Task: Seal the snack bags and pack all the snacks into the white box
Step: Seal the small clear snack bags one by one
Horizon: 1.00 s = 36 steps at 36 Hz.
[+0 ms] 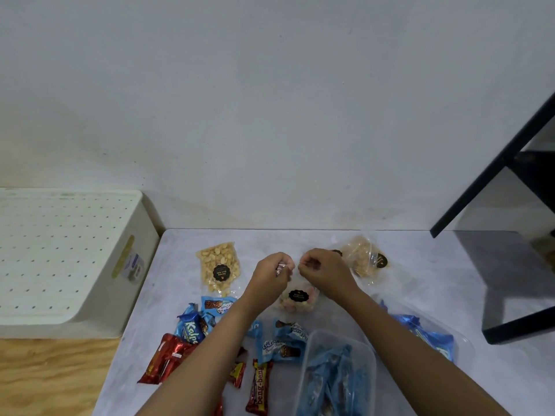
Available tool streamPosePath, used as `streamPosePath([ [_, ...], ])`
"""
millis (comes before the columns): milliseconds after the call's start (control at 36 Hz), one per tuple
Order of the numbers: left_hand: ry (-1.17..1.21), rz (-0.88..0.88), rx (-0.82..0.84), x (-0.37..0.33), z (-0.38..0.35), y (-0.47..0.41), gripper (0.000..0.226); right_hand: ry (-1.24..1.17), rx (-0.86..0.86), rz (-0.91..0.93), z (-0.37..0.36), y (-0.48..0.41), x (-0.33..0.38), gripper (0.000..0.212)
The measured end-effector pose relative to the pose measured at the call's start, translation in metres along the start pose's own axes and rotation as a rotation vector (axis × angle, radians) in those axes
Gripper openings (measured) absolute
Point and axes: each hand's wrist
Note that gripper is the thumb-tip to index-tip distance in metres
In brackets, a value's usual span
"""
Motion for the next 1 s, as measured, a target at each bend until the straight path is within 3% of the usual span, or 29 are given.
streamPosePath([
  [250,0.038,0.044,0.033,0.000,0.014,-0.004,0.018,-0.112,0.098,-0.073,0.011,-0.008,-0.003,0.011],
  [389,0.053,0.026,0.001,0.002,0.023,-0.005,0.011,-0.036,0.082,-0.078,0.025,-0.008,-0.009,0.012],
  [694,0.211,0.062,0.009,0.016,0.023,-0.002,0.007,0.133,0.040,0.047,0.023,-0.009,-0.011,0.012],
  [806,0.332,0.086,-0.019,0.019,0.022,-0.001,0.007,0.071,0.009,0.051,0.024,-0.008,-0.013,0.011],
  [1000,0.285,0.056,0.023,0.007,0.021,-0.006,0.005,0.074,0.130,0.089,0.021,-0.009,-0.008,0.012],
])
Point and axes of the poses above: each hand's wrist, its own y-axis away from the middle knuckle, its own z-axis out of the back of the hand, x = y × z, and after that the axes turned 3 degrees about y, right-handed
